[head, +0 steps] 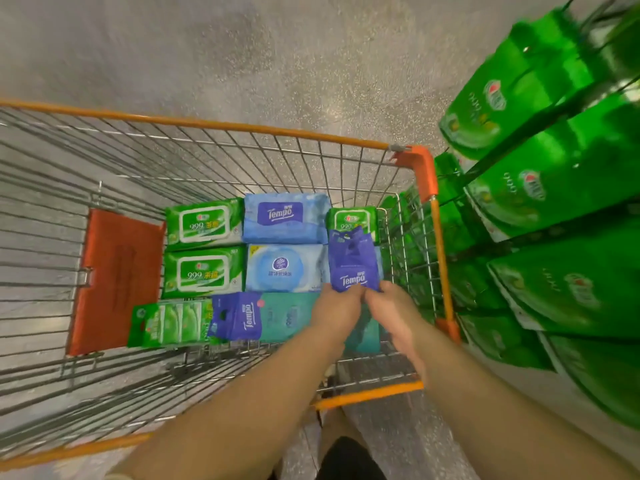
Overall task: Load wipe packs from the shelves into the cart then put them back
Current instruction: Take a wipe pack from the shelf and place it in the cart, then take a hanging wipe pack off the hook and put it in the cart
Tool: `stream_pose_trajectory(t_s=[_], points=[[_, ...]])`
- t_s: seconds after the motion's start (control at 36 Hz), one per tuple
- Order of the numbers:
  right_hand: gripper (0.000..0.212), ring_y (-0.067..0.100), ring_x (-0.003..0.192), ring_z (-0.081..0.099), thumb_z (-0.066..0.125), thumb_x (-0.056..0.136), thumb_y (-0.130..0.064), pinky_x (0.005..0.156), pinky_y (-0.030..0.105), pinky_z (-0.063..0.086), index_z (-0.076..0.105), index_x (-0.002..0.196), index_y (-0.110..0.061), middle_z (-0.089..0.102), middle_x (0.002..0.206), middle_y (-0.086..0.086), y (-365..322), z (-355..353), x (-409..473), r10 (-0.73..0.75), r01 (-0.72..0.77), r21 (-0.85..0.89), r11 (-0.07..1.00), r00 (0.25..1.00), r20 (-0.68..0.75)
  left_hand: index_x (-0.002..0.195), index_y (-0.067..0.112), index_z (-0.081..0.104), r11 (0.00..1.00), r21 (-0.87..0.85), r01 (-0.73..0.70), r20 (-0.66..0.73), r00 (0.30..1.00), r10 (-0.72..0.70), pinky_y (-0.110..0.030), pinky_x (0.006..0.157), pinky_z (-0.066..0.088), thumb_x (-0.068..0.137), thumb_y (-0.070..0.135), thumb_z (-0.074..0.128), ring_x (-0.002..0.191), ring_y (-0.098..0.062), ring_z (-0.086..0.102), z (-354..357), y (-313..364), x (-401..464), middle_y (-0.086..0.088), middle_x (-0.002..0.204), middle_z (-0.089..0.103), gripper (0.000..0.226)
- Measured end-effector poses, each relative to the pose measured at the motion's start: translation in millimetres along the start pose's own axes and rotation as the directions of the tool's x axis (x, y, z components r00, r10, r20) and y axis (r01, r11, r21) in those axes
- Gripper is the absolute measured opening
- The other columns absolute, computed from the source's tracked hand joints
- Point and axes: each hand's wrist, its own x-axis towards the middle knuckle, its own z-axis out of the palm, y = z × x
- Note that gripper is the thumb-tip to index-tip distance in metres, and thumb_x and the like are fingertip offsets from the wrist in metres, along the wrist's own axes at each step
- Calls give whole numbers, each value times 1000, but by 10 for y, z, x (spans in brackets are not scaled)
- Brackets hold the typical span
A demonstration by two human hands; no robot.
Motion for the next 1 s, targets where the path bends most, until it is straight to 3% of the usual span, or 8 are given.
stream_pose_trajectory(t_s=[0.11, 0.19, 0.25, 0.33, 0.44, 0.72, 0.86, 1.0], points=[[10, 30, 94, 71, 62, 95, -21, 87, 44, 55, 72, 92, -20, 75, 96, 8, -184, -88, -285, -97, 95, -73, 993, 995, -18, 114, 23, 57, 997, 60, -39, -11, 999, 40, -28, 71, 44, 99, 33, 58, 78, -8, 56, -149, 164, -357, 8, 88, 59, 18], [16, 30, 88, 71, 61, 92, -24, 85, 47, 54, 69, 80, -18, 75, 88, 9, -355, -204, -542, -173, 169, -169, 971, 985, -10, 140, 21, 51, 969, 229, -98, -22, 994, 106, -30, 86, 39, 100, 45, 55, 114, -23, 58, -315, 290, -639, -2, 127, 61, 47], [15, 28, 82, 69, 60, 91, -22, 79, 43, 55, 69, 79, -18, 74, 85, 11, -520, -294, -773, -247, 236, -228, 945, 969, -17, 151, 20, 43, 951, 268, -157, -66, 981, 181, -33, 103, 40, 99, 48, 56, 136, -23, 48, -449, 342, -799, -2, 153, 48, 60], [17, 30, 105, 65, 59, 96, -20, 85, 33, 49, 68, 110, -14, 70, 110, 11, -747, -453, -1150, -352, 327, -323, 888, 936, -18, 158, 25, 34, 901, 348, -261, -103, 944, 313, -42, 119, 31, 94, 55, 59, 149, -20, 35, -659, 459, -1112, 2, 164, 34, 75], [51, 27, 130, 53, 59, 97, -34, 104, 33, 42, 50, 143, -14, 56, 144, 8, -970, -641, -1582, -492, 408, -495, 767, 869, -45, 159, 23, 32, 798, 447, -404, -94, 866, 491, -35, 119, 27, 94, 52, 61, 150, -18, 31, -934, 679, -1569, 2, 164, 32, 76], [57, 30, 131, 51, 56, 95, -47, 111, 40, 40, 48, 142, -15, 55, 142, 13, -1219, -903, -2739, -637, 366, -711, 601, 756, -150, 157, 32, 30, 438, 661, -609, 98, 649, 755, -35, 121, 26, 88, 58, 66, 150, -16, 27, -1515, 1048, -2526, 4, 163, 31, 82], [74, 24, 147, 35, 52, 98, -52, 122, 38, 27, 32, 156, -10, 35, 162, 9, -1061, -929, -3410, -648, 305, -701, 645, 705, -290, 159, 39, 24, 330, 626, -707, 213, 561, 800, -40, 123, 26, 84, 70, 60, 152, -15, 24, -1592, 1038, -2950, 8, 165, 26, 89], [67, 24, 143, 41, 53, 98, -51, 116, 31, 30, 40, 151, -12, 42, 157, 8, -714, -935, -3960, -624, 232, -669, 706, 649, -434, 157, 41, 24, 229, 557, -798, 351, 476, 806, -32, 118, 25, 85, 67, 60, 149, -11, 26, -1503, 886, -3410, 13, 164, 26, 85]])
